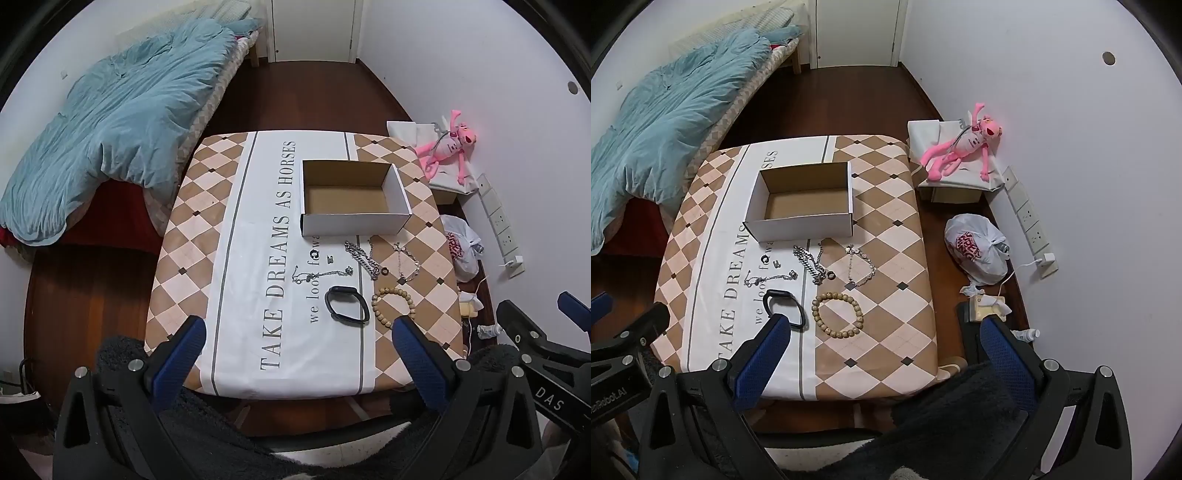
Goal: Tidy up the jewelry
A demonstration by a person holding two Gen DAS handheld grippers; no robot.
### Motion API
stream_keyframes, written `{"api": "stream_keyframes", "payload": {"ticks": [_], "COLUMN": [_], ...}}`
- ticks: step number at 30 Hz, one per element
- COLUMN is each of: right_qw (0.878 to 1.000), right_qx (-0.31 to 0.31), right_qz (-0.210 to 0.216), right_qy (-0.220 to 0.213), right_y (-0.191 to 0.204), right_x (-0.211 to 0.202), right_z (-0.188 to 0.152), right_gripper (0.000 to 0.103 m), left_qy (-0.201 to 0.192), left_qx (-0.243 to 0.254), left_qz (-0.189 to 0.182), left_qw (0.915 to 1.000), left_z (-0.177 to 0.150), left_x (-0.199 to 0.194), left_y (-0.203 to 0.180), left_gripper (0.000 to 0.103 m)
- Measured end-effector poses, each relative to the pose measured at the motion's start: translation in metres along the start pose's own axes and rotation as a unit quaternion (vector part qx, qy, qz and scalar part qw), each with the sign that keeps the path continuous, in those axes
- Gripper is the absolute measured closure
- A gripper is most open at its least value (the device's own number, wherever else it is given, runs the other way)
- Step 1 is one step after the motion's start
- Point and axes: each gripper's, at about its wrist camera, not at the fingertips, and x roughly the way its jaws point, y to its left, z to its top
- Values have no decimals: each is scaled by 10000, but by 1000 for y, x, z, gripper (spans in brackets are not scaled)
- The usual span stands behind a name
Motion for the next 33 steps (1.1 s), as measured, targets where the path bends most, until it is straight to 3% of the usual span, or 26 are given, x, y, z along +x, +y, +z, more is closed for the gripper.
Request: {"api": "stream_keyframes", "payload": {"ticks": [33], "right_qw": [9999], "right_qx": [18], "right_qz": [30], "right_qy": [-105], "right_y": [-7], "right_x": [-13], "right_z": [9], "right_gripper": [0], "left_qy": [-99], "left_qx": [19], "left_qz": [-11], "left_qw": [9999], "left_z": [4], "left_x": [-11], "left_y": [3], "left_gripper": [0]}}
